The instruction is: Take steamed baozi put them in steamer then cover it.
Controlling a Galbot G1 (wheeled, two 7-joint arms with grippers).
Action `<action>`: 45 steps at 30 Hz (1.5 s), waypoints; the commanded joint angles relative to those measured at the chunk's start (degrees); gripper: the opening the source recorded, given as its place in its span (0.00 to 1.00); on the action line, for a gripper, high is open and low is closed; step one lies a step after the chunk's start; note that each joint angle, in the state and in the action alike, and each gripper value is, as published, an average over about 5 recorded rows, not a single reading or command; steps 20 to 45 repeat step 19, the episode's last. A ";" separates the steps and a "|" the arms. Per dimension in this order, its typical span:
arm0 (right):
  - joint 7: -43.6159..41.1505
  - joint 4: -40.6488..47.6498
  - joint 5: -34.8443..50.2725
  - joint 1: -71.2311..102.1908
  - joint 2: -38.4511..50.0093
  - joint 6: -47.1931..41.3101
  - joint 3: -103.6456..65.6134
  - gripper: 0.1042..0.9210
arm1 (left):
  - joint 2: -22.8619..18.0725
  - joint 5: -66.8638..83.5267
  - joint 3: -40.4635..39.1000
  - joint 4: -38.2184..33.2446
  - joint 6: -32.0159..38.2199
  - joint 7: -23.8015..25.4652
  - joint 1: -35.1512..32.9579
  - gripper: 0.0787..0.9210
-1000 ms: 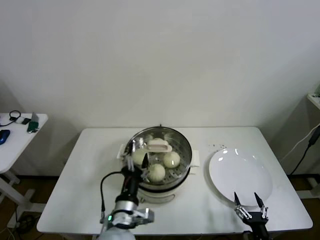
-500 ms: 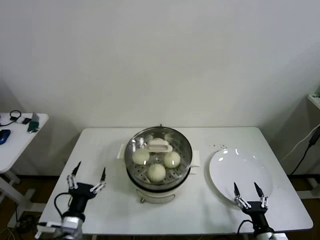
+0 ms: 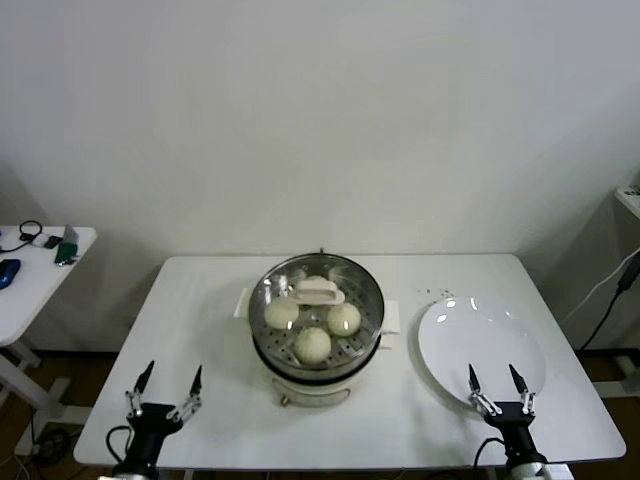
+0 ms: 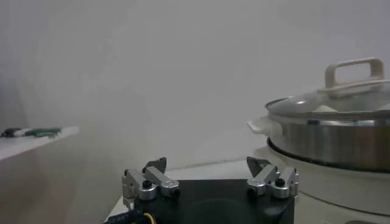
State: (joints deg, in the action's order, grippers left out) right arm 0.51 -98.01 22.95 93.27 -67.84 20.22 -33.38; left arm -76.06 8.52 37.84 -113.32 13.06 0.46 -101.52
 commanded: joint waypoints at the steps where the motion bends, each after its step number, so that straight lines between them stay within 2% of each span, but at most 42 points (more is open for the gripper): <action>1: 0.06 0.19 -0.34 -0.48 -0.12 0.27 -0.16 0.88 | -0.46 5.39 0.47 2.05 4.32 2.05 -2.16 0.88; 45: -0.07 -0.27 -0.23 -0.06 0.09 0.52 -0.01 0.88 | -1.09 3.72 -0.51 1.46 4.16 2.79 -2.22 0.88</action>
